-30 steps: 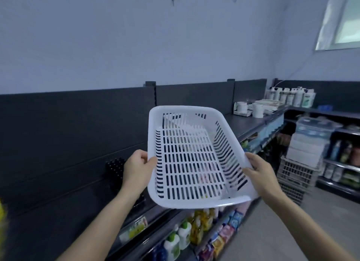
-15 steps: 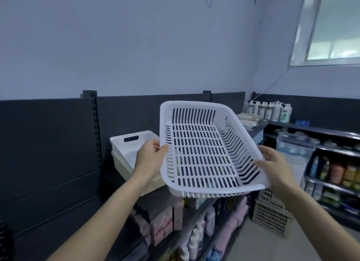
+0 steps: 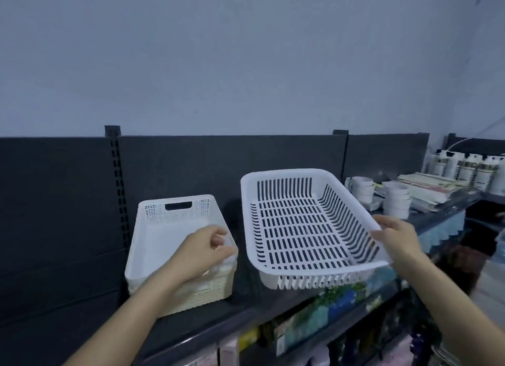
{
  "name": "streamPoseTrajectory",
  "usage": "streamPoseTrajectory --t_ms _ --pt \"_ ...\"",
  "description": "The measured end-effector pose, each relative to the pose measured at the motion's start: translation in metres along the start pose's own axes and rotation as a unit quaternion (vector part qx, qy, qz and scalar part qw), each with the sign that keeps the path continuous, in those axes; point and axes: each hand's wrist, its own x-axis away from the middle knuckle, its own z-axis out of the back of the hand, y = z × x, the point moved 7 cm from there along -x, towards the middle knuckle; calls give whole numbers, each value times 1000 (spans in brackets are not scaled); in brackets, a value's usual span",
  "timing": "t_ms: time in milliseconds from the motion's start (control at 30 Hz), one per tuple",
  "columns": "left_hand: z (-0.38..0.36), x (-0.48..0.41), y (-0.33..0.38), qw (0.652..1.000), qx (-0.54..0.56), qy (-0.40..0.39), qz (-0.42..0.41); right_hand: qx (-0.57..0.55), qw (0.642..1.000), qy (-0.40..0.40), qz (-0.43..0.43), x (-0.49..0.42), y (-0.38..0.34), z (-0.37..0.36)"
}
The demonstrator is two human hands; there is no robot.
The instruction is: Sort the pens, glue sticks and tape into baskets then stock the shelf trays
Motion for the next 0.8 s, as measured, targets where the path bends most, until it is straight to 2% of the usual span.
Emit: streamPoseTrajectory --t_ms 67,133,267,400,567,700,800 --pt "-19 2 -12 980 -185 -35 60 20 999 -37 2 -34 12 -15" --pt "-30 3 -11 955 -281 -6 91 37 995 -91 -1 -60 23 -38" --pt "-33 -8 -10 951 -262 85 144 43 985 -168 -1 -90 34 -92" --pt "-40 -14 -7 952 -237 96 168 57 976 -209 3 -108 48 -125" --pt "-43 -18 1 944 -258 111 173 67 967 -246 14 -116 51 -127" --pt "-46 -17 10 930 -301 124 171 142 955 -247 85 -108 37 -128" --pt "-45 -13 19 925 -317 152 143 196 935 -237 174 -92 18 -125"
